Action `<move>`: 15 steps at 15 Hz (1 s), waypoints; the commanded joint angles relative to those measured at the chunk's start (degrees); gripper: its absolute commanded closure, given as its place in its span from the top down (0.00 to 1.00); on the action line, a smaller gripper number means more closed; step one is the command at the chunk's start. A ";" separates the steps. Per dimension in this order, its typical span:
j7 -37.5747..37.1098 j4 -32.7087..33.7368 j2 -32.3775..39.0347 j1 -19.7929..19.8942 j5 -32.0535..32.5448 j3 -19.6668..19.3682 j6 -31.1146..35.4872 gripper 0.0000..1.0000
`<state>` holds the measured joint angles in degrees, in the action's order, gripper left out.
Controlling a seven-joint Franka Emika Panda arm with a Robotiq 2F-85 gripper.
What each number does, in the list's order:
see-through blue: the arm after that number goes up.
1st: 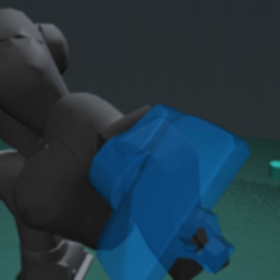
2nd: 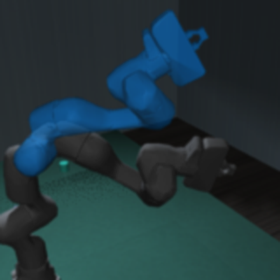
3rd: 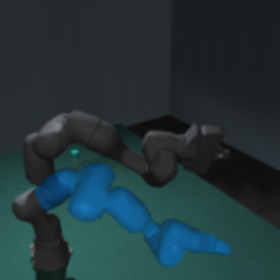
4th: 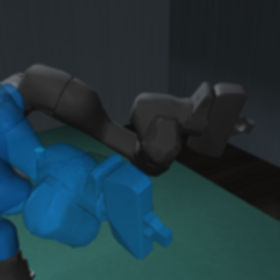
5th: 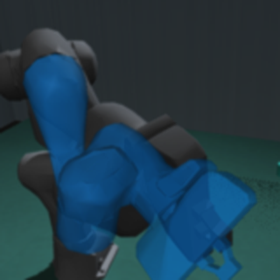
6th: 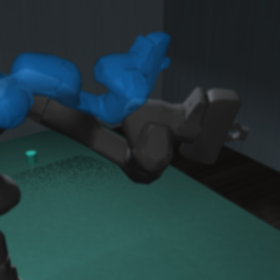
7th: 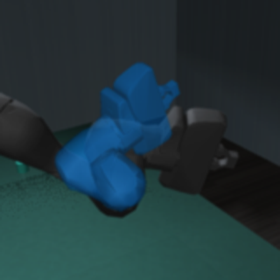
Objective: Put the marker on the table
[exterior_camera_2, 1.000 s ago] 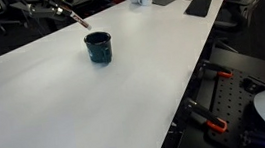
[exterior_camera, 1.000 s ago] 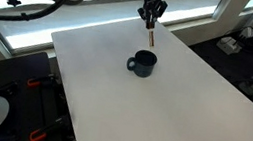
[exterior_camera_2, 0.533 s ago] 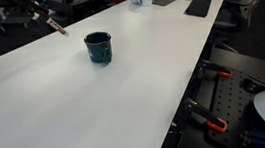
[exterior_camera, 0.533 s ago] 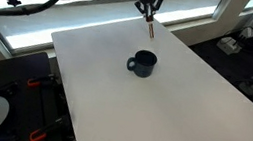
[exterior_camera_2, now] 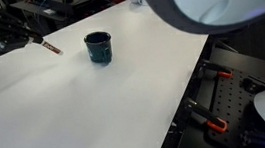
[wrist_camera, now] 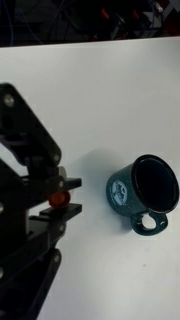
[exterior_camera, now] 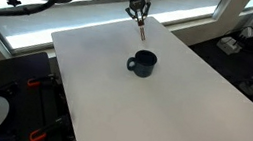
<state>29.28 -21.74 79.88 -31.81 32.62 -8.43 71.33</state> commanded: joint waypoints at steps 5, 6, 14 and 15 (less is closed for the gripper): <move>-0.18 1.60 4.65 3.94 -3.77 -0.57 -0.65 0.04; -0.99 1.77 4.98 4.42 -4.41 -0.65 -1.02 0.41; -1.51 0.15 4.56 4.86 -4.55 -1.02 -0.06 0.42; -1.51 0.15 4.56 4.85 -4.55 -1.02 -0.06 0.42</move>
<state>27.60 -21.69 84.44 -26.74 28.96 -8.52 71.30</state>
